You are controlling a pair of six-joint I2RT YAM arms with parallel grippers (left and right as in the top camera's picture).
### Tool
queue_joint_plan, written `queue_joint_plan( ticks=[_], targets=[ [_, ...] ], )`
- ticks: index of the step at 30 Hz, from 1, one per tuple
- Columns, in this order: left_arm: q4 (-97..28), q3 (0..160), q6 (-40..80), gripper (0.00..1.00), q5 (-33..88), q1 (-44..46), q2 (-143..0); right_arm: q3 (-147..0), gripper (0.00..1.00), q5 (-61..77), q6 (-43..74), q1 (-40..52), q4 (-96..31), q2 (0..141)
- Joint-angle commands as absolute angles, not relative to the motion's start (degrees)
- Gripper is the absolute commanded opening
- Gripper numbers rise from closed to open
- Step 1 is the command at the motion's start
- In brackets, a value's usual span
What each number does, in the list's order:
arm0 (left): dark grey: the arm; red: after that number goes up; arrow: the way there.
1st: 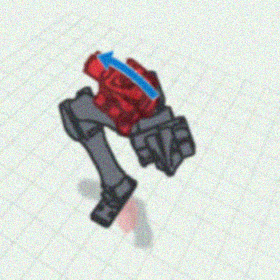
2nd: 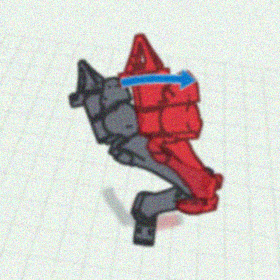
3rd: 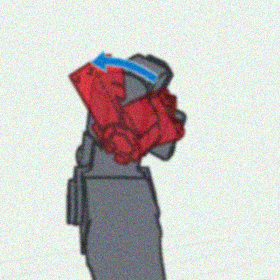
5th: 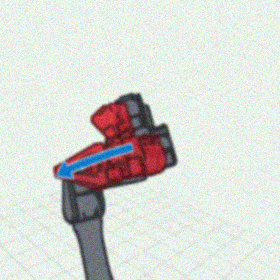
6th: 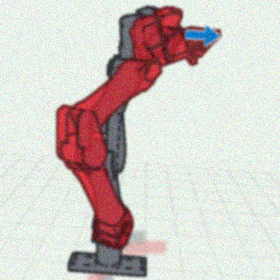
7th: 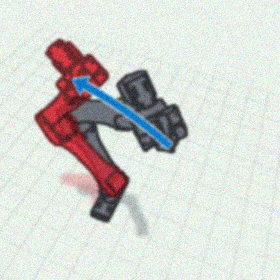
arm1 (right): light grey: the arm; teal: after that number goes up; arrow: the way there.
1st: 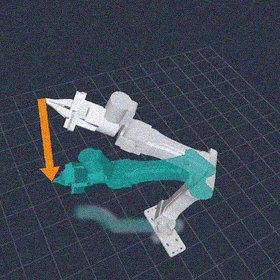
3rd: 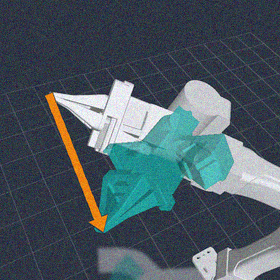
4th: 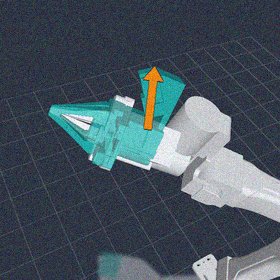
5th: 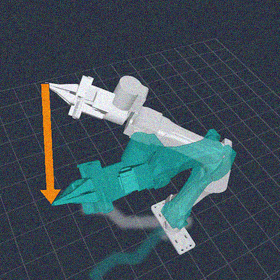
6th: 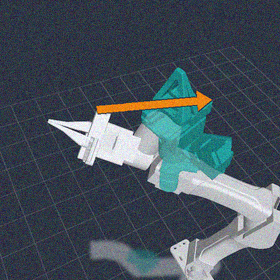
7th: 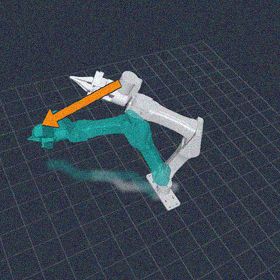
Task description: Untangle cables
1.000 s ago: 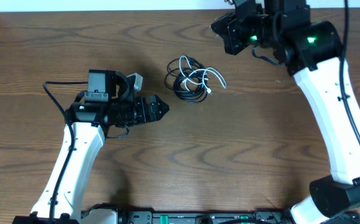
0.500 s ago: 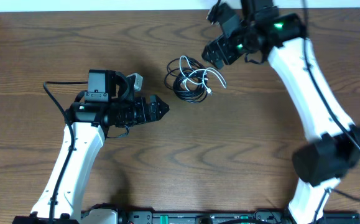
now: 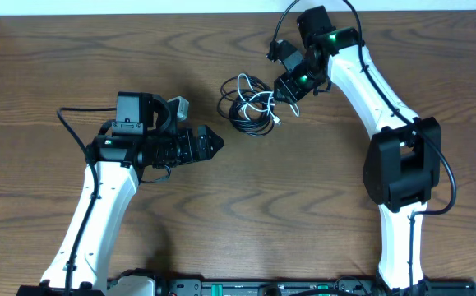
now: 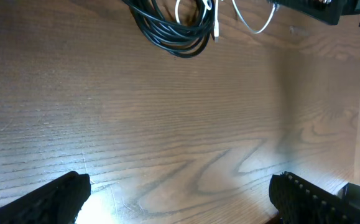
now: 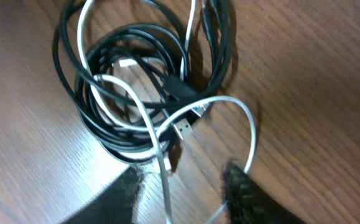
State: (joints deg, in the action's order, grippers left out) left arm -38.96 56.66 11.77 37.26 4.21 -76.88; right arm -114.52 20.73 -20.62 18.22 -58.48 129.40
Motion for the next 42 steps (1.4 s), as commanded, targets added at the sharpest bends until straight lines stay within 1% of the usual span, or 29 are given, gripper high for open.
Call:
queue_joint_plan(
  ticks=[1,6,14,18,20,29,32,42],
  targets=[
    [-38.98,57.3,11.42,0.98,37.93,4.03,-77.28,-114.54,0.35,22.15,-21.3,17.87,-58.17,129.84],
    [-38.98,57.3,11.4,0.98,37.95,4.03,-77.28,-114.52,0.35,20.95,-21.32,17.8,-58.74,131.09],
    [-38.96,57.3,11.42,0.98,37.93,4.03,-77.28,-114.52,0.29,21.12,-21.3,17.87,-58.94,131.66],
    [-38.96,57.3,11.42,0.98,37.93,4.03,-77.28,-114.52,0.15,21.15,-21.26,17.65,-58.92,131.7],
    [-38.98,57.3,11.42,0.98,37.95,4.03,-77.28,-114.52,0.01,21.15,-20.73,17.61,-58.65,131.7],
    [-38.98,57.3,11.42,0.98,37.93,4.03,-77.28,-118.78,0.01,24.53,-14.79,17.65,-59.79,129.12],
    [-38.96,57.3,11.42,0.98,37.93,4.03,-77.28,-120.29,0.01,24.6,-12.27,17.67,-59.92,125.73],
    [-38.98,57.3,11.42,0.98,37.93,4.03,-77.28,-120.33,0.01,31.53,-11.55,17.76,-59.94,114.48]
  ],
)
